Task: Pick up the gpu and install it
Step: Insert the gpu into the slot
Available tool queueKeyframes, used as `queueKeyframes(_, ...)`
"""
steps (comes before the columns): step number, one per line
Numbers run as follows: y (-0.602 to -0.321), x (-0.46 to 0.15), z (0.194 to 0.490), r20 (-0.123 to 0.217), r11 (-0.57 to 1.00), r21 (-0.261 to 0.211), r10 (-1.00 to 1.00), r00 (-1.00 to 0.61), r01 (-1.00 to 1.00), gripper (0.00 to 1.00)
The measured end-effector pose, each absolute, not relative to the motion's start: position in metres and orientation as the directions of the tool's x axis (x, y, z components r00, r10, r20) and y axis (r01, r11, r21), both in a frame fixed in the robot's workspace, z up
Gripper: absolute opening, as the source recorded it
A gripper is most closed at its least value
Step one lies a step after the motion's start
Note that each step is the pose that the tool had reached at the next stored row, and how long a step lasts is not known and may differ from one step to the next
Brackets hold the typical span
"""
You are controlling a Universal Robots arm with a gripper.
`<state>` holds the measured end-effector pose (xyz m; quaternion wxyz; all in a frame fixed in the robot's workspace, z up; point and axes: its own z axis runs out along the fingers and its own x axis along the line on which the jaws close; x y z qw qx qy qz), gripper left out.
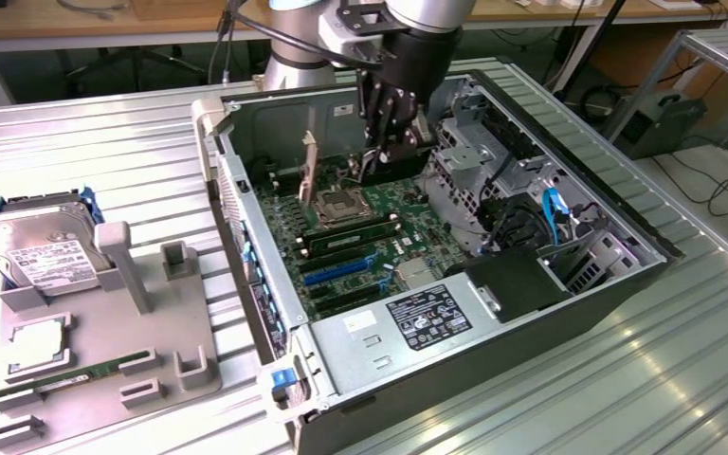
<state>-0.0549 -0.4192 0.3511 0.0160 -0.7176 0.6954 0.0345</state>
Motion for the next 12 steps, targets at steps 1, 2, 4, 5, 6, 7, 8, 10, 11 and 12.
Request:
queueKeyframes(1,-0.421,-0.055,0.351,-0.072,-0.032,0.025,-0.997,0.03,-0.999,0.26)
queueKeyframes(2,-0.425,-0.055,0.351,-0.072,-0.032,0.025,-0.997,0.03,-0.999,0.26)
queueKeyframes(4,-0.429,-0.055,0.35,-0.072,-0.032,0.025,-0.997,0.03,-0.999,0.26)
queueKeyframes(5,-0.43,-0.055,0.35,-0.072,-0.032,0.025,-0.997,0.03,-0.999,0.26)
queueKeyframes(6,-0.431,-0.055,0.35,-0.072,-0.032,0.025,-0.997,0.03,-0.999,0.26)
queueKeyframes(7,-0.433,-0.055,0.349,-0.072,-0.032,0.025,-0.997,0.03,-0.999,0.26)
queueKeyframes(8,-0.434,-0.055,0.349,-0.072,-0.032,0.025,-0.997,0.03,-0.999,0.26)
queueKeyframes(10,-0.434,-0.055,0.349,-0.072,-0.032,0.025,-0.997,0.03,-0.999,0.26)
queueKeyframes(11,-0.434,-0.055,0.349,-0.072,-0.032,0.025,-0.997,0.03,-0.999,0.26)
queueKeyframes(12,-0.435,-0.055,0.349,-0.072,-0.032,0.025,-0.997,0.03,-0.999,0.26)
